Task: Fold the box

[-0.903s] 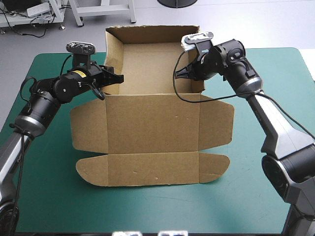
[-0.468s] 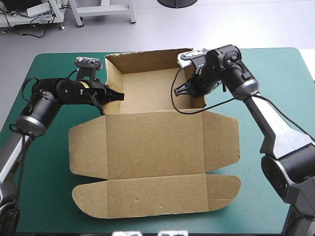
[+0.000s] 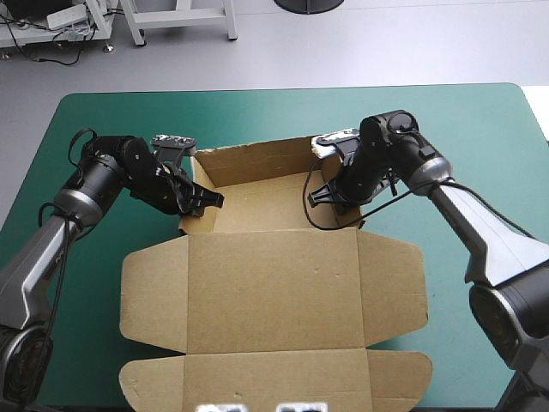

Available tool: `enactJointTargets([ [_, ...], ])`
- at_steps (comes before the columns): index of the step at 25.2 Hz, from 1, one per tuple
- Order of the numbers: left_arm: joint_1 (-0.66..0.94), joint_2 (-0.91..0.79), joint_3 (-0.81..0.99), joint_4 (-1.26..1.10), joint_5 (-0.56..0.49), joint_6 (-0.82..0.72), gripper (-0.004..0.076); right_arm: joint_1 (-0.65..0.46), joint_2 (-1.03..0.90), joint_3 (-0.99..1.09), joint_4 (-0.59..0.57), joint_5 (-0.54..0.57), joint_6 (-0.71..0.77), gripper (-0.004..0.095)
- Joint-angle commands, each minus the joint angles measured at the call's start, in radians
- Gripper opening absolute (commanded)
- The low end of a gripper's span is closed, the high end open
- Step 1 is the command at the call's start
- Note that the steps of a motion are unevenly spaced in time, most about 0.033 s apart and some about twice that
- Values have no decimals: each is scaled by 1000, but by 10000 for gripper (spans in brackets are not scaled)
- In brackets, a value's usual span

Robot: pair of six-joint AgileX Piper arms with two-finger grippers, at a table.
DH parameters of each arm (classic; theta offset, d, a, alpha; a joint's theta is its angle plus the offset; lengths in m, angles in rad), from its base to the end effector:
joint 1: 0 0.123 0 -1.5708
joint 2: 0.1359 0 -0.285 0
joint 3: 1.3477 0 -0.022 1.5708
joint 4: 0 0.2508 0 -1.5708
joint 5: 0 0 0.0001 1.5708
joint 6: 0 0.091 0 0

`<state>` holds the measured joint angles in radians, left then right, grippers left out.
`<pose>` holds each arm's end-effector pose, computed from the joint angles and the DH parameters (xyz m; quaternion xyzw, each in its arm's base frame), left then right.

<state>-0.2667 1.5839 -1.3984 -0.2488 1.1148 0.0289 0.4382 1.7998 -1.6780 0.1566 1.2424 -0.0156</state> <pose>0.3092 -0.1054 0.3194 0.1102 0.9708 -0.1394 0.1611 0.3379 0.1732 0.3165 -0.2081 0.9641 0.1058 0.1265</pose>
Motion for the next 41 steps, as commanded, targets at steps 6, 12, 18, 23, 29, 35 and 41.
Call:
enactJointTargets([
  [6, -7, -31, -34, -22, 68, 83, -6, -81, -187, 145, -98, 10, -137, -25],
  [12, -20, 16, -34, -29, 75, 76, -6, -79, -160, 189, -72, 1, -130, -25],
  [18, -88, 59, -34, -25, 1, 68, -6, -57, -136, 189, -51, -24, -127, -23],
  [23, -127, 69, -34, -20, -64, 64, -6, -22, -125, 189, -51, -102, -84, -23],
  [29, -140, 69, -34, -6, -107, 51, -6, 15, -72, 189, -40, -143, -62, -23],
  [35, -170, 73, -34, 51, -143, 16, -6, 15, -54, 189, -27, -157, -68, -24],
  [41, -207, 148, -34, 102, -146, -13, -6, 15, -54, 189, -17, -155, -76, -24],
])
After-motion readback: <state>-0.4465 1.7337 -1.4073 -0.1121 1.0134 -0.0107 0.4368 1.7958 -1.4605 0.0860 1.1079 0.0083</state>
